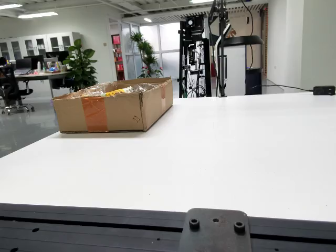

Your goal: Grasp a snack and put it in the bin.

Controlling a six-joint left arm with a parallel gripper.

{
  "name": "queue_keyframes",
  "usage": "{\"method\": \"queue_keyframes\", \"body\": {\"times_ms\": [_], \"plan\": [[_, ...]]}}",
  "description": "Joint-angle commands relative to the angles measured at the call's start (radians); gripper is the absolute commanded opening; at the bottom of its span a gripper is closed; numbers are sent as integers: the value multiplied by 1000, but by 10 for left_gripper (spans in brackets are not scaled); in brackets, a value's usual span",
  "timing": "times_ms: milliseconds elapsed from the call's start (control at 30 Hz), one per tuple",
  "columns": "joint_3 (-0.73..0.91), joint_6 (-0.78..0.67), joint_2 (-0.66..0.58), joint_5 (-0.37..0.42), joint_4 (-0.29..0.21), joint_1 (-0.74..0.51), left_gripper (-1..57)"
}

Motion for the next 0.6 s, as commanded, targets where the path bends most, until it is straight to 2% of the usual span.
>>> {"method": "queue_keyframes", "body": {"times_ms": [33, 333, 600], "plan": [[-1, 11, 1, -2, 4, 56, 2], [0, 129, -2, -3, 6, 124, 3], [0, 154, -2, -4, 6, 101, 3]]}}
